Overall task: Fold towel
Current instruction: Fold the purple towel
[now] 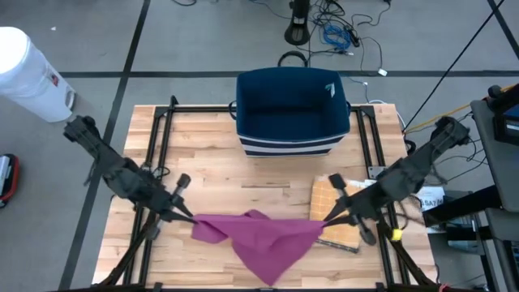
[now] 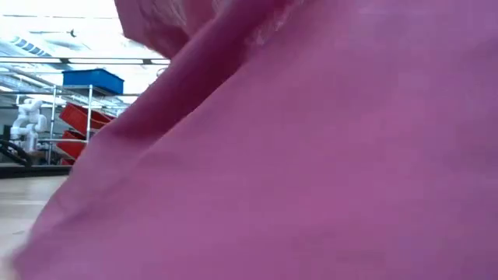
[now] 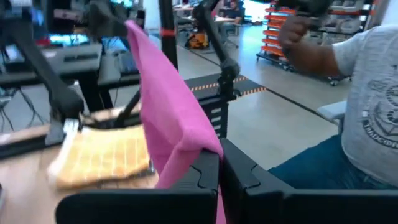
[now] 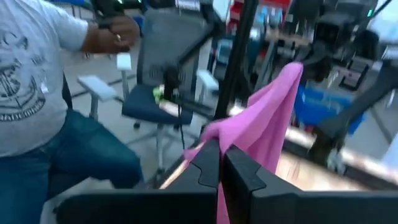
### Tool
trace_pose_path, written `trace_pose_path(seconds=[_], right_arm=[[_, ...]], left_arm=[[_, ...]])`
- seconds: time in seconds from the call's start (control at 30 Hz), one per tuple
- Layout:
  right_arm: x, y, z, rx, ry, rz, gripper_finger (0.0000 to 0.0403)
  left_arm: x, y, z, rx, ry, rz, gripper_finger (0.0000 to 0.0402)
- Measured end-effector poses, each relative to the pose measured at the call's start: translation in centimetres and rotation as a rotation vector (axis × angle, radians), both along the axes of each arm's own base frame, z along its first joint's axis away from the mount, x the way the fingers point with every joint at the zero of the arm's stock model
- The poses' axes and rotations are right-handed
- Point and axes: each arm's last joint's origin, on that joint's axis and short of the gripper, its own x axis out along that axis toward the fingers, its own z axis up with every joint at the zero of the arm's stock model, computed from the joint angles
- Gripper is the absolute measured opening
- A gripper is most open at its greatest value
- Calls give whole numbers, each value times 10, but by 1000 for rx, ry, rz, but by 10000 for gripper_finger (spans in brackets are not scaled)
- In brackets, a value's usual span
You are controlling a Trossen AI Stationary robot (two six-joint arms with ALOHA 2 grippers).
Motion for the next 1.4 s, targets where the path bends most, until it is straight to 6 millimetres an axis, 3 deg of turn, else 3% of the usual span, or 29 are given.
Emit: trace_pose_path(seconds=[0.17,0.37,0.57,0.7,0.83,0.97,1.2,1.4], right_arm=[[-17,-6,17,-19,-130,55,0],[-21,-6,33,-56,-243,158,0],[-18,-1,46,-112,-279,206,1],[-12,0,48,-120,-222,120,1],[7,-1,28,-190,-69,-104,16],[37,-1,0,-168,114,-197,71],[106,4,-58,-175,289,-235,181],[164,-3,-111,-130,324,-194,199]], left_arm=[[-13,2,41,37,-34,-47,1],[-27,3,71,84,-134,-111,0],[-31,1,73,110,-148,-148,0],[-28,-1,68,124,-103,-128,0],[-23,-1,62,135,-48,-80,0],[-18,0,58,118,-3,-57,0],[-10,-5,53,101,54,-81,0],[-7,-10,49,78,96,-109,0]])
